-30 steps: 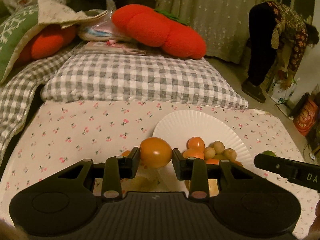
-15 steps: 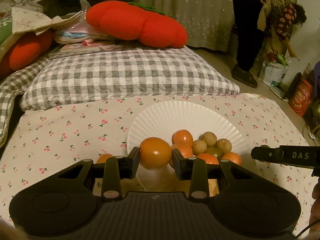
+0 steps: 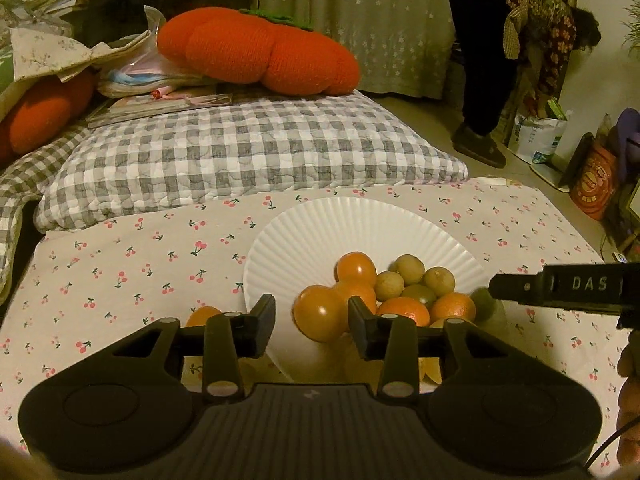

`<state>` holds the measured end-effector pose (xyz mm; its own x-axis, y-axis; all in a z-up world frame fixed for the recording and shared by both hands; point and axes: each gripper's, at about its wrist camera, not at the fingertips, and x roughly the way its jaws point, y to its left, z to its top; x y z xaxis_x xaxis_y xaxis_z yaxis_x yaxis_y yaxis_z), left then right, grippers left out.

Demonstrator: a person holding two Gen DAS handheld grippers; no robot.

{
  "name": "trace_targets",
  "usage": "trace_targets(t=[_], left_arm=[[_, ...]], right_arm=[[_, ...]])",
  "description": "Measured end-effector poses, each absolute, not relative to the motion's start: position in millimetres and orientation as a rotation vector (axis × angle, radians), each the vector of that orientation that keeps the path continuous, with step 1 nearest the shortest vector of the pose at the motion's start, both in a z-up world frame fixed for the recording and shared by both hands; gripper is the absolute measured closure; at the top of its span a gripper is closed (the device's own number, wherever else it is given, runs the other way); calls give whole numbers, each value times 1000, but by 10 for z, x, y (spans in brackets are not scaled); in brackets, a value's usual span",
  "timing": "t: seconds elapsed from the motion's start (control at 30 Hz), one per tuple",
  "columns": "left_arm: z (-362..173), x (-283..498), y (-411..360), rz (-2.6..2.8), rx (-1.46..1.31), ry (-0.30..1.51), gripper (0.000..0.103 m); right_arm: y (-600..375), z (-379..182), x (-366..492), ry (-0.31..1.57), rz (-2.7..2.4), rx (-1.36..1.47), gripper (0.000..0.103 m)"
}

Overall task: Organize fruits
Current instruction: 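Carry the tomato and lime over the white plate and open both grippers, then move both open grippers back toward the last tomato and small yellow fruit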

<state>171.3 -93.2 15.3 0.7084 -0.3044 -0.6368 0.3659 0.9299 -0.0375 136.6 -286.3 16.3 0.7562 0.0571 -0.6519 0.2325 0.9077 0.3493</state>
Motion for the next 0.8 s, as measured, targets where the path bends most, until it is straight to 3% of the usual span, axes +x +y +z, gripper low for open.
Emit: trace_targets(t=[0.8], left_arm=[[221,1578,-837,-358,76,661,51]], right_arm=[[-2700,280,1335,687,-61,367,59]])
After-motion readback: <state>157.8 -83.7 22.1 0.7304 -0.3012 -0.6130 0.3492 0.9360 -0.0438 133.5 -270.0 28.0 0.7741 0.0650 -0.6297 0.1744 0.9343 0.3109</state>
